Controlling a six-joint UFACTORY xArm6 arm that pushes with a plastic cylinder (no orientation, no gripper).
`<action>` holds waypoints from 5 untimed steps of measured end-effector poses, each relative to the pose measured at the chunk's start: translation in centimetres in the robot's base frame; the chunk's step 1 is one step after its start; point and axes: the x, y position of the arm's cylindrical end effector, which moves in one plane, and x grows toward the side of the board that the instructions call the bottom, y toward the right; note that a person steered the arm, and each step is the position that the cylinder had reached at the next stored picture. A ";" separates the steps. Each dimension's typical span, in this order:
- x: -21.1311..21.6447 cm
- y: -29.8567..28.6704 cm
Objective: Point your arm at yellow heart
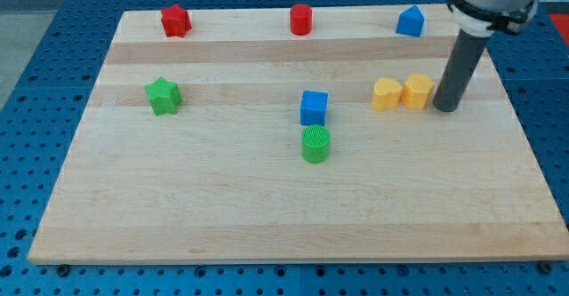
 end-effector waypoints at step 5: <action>-6.5 -3.4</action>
